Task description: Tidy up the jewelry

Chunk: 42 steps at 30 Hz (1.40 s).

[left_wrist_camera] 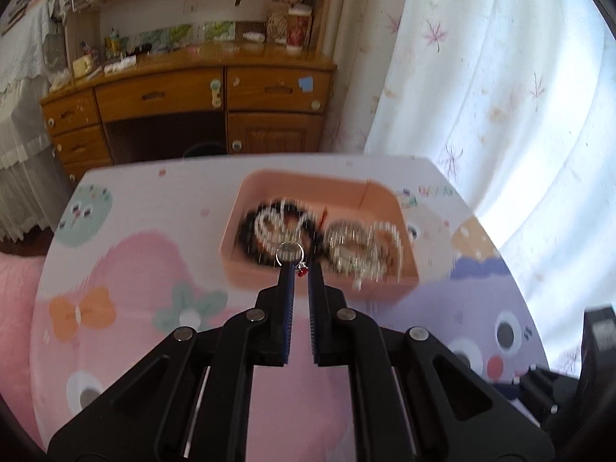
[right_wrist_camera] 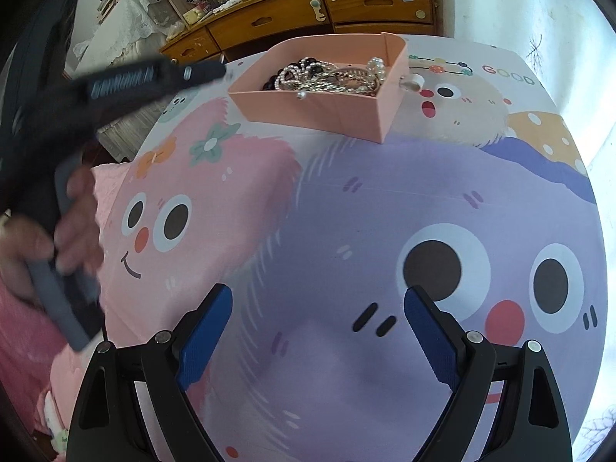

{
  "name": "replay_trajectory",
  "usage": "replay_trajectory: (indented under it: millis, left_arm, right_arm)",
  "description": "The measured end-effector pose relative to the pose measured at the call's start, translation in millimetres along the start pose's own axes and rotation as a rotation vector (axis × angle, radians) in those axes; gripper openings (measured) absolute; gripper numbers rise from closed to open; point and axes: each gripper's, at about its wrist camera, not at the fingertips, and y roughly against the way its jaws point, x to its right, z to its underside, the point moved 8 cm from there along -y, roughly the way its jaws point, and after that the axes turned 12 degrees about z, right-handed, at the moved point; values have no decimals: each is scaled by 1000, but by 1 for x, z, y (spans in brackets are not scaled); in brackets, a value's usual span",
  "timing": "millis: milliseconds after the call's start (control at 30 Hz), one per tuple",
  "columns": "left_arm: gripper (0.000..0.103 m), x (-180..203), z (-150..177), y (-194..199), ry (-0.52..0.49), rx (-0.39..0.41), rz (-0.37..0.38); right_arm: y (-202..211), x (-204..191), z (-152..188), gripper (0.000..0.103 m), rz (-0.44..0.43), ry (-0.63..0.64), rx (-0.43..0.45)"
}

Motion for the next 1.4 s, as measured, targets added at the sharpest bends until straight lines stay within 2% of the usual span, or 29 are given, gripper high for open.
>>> replay_trajectory:
  millis: [133,200,233,267,333,467,533,633,767,833,900,1067,1233,1333,1400]
  left_arm:
    - [5,1,-32,-17,-1,22,-48]
    - [8,0,-39,-26,30,-9,-48]
    - [18,-2,-41,-30,47,-39,-61]
    - [36,-2,-42,-30,55,-51,-76]
    - [54,-2,-43,-19,77,-40,-99]
    - [74,-2,-29,12,124,-49,-106]
    - [75,-5,-11,25,156,-85,-129]
    - [75,-7,40,47,228,-208,-110]
    - [75,3,98,80,261,-384,-70]
    - [75,16,117,106,226,-417,-25]
    - [75,27,128,137,167,-414,-24]
    - [76,40,135,200,65,-360,-110]
    - [78,38,103,251,118,-270,-177]
    - [79,46,78,271,138,-225,-183]
    - [80,54,63,284,137,-178,-172]
  right_arm:
    - [4,15,-4,92,-20,-3,7]
    - [8,23,-7,92,-17,0,8]
    - [11,26,-8,92,-10,1,9]
    - [16,29,-10,92,-3,1,15]
    - [28,33,-16,94,5,-3,36]
    - [47,40,-16,100,43,-16,68]
    - [50,43,-7,101,85,-53,49]
    - [58,46,19,102,134,-156,4]
    - [79,28,64,102,99,-254,-62]
    - [93,14,85,102,101,-268,-77]
    - [108,-1,104,102,106,-260,-86]
    - [151,-42,126,102,71,-266,-77]
    - [204,-60,95,102,94,-151,29]
    - [233,-66,80,102,48,-170,51]
    - [246,-66,73,102,49,-163,75]
